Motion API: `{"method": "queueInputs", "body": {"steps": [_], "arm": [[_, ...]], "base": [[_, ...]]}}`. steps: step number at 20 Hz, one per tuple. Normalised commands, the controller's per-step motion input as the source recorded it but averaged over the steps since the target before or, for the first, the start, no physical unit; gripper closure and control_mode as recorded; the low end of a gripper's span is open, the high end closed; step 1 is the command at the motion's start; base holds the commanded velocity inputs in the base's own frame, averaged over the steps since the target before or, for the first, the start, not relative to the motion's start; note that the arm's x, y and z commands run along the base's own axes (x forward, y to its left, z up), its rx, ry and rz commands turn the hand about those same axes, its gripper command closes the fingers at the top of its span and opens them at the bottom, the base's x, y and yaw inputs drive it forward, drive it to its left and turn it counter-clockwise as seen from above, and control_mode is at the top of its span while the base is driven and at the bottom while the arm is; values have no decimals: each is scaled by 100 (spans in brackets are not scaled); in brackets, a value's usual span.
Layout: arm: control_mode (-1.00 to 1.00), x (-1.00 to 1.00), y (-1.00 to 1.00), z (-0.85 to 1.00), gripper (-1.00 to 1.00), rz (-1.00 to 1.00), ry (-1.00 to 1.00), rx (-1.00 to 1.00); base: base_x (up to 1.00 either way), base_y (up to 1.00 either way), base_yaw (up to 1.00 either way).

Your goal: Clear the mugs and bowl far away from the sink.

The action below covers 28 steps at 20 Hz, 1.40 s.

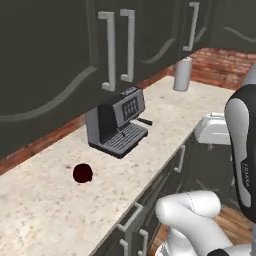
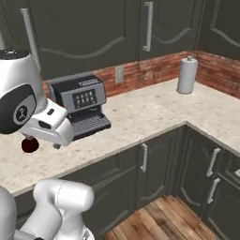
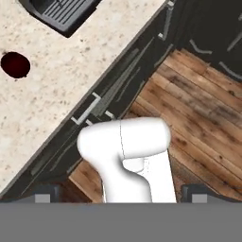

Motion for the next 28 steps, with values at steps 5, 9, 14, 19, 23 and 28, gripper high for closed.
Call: {"method": "queueInputs", "body": {"steps": [5, 9, 14, 19, 23, 28], "arm": [[100, 0, 0, 0, -100, 0, 0, 0], [100, 0, 0, 0, -100, 0, 0, 0], [100, 0, 0, 0, -100, 0, 0, 0], [100, 0, 0, 0, -100, 0, 0, 0], [100, 0, 0, 0, -100, 0, 0, 0], [100, 0, 0, 0, -100, 0, 0, 0]], "base": [[0, -8, -98], [0, -7, -98], [0, -44, -90], [6, -91, -76], [44, -72, -53], [35, -98, -42]]}}
